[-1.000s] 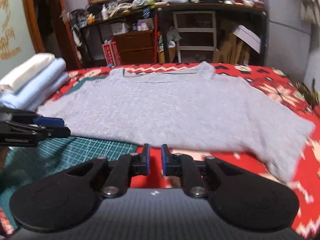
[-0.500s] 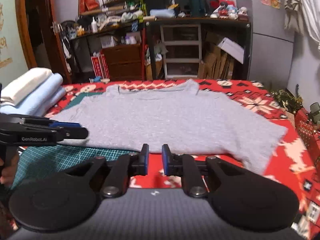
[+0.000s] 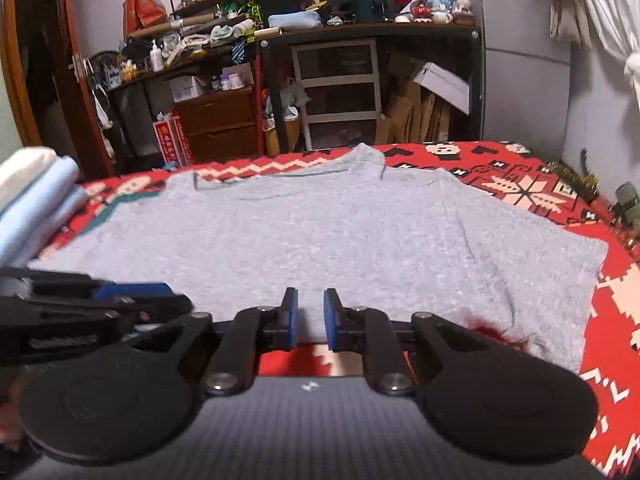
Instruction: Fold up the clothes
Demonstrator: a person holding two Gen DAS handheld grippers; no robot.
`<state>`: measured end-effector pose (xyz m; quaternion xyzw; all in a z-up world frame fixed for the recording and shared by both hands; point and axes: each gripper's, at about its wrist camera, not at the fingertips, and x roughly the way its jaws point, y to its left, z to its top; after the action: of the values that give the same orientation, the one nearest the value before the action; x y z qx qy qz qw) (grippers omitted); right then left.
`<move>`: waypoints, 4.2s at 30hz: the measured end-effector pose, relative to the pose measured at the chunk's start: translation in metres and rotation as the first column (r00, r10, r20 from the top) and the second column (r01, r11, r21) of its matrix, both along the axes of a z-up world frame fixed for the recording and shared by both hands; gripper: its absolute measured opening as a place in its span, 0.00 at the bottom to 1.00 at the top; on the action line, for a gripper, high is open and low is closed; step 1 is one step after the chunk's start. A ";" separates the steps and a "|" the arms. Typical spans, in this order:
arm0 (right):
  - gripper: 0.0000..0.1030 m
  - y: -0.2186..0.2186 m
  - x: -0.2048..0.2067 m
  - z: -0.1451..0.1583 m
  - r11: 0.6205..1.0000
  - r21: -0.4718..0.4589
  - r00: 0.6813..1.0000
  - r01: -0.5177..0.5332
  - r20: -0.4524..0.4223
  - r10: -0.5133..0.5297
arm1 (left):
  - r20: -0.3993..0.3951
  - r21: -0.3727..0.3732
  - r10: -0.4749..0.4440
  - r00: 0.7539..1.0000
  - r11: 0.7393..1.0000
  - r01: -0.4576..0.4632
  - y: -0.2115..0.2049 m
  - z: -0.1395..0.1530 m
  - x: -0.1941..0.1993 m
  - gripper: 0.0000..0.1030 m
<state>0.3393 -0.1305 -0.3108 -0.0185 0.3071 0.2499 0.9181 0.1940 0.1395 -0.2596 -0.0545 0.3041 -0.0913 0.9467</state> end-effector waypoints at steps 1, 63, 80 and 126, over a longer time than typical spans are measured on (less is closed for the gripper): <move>0.15 0.000 0.000 -0.002 1.000 -0.006 1.000 0.000 0.002 0.000 | 0.006 0.007 0.002 1.000 1.000 -0.002 -0.001 -0.001 -0.001 0.22; 0.14 0.104 -0.031 0.002 0.956 -0.057 0.957 -0.288 -0.041 0.286 | -0.064 -0.205 0.164 0.984 0.963 -0.174 0.110 -0.004 -0.071 0.07; 0.10 0.152 -0.043 0.006 0.916 -0.057 0.918 -0.398 -0.028 0.397 | -0.065 -0.196 0.208 0.976 0.956 -0.217 0.126 -0.003 -0.081 0.07; 1.00 0.026 0.067 -0.013 0.985 -0.138 0.995 -0.101 -0.023 0.099 | -0.038 0.160 0.129 0.991 0.980 -0.122 0.046 -0.006 0.012 0.98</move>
<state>0.4062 -0.1044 -0.3237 -0.0957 0.3298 0.2736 0.8984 0.2061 0.1856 -0.2661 -0.0008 0.3292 -0.0057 0.9442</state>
